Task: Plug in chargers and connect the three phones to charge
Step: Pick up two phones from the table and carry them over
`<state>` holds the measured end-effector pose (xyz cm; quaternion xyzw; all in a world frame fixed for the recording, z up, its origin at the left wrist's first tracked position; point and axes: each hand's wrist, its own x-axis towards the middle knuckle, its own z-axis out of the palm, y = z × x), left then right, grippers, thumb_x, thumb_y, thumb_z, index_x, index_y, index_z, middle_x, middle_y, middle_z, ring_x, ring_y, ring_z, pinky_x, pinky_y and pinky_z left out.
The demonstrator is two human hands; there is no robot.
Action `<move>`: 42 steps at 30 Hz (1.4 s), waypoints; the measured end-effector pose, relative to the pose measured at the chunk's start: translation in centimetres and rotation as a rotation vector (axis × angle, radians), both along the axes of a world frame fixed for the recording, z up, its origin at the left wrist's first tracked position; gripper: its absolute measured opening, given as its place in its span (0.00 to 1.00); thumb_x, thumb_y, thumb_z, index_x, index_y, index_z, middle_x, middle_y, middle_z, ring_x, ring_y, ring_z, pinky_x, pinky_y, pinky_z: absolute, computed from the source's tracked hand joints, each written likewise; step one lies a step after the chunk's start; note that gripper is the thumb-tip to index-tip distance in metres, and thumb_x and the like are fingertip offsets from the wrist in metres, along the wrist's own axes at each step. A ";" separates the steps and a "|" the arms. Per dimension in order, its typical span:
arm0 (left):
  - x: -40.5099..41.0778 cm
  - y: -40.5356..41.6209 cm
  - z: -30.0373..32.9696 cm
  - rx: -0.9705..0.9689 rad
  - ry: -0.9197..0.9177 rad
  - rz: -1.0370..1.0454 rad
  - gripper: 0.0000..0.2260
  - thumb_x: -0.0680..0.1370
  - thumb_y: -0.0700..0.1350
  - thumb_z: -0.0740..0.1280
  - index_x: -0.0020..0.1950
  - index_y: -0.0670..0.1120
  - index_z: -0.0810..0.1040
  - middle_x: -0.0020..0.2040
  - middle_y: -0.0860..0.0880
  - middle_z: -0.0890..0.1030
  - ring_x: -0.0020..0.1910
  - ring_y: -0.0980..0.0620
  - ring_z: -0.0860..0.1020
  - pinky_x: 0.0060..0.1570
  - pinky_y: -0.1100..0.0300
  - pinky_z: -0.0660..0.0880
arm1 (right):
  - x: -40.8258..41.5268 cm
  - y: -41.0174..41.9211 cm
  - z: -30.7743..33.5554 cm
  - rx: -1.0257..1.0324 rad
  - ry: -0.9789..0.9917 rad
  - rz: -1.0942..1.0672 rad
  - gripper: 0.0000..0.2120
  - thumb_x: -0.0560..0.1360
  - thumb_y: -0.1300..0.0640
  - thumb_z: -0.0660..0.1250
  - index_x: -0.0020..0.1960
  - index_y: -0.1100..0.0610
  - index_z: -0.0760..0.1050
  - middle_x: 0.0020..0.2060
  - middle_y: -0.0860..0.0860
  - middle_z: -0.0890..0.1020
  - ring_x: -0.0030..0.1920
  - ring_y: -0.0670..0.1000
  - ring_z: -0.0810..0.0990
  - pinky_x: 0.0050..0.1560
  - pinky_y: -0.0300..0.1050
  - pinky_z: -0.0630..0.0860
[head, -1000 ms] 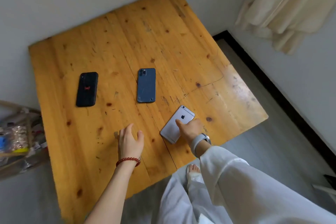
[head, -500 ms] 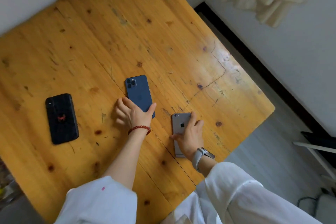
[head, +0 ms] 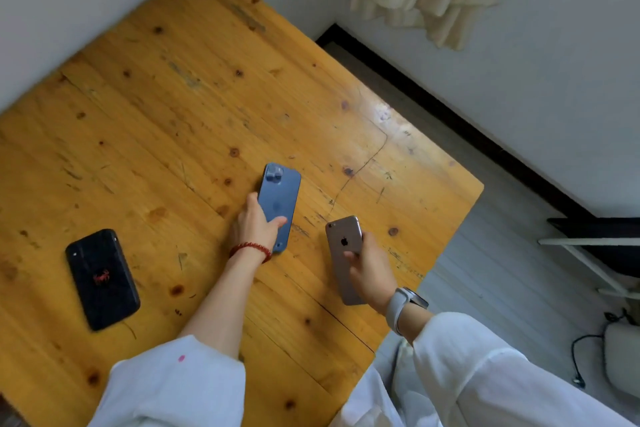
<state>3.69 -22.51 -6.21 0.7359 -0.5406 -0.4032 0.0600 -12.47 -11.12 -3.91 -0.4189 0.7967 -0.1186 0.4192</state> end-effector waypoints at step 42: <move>-76.9 83.4 9.3 0.128 0.486 -1.884 0.04 0.77 0.44 0.61 0.47 0.44 0.68 0.43 0.49 0.74 0.41 0.47 0.73 0.34 0.59 0.65 | -47.0 88.6 7.3 -0.312 0.290 -2.202 0.10 0.76 0.59 0.60 0.36 0.56 0.65 0.31 0.47 0.70 0.37 0.53 0.70 0.32 0.43 0.62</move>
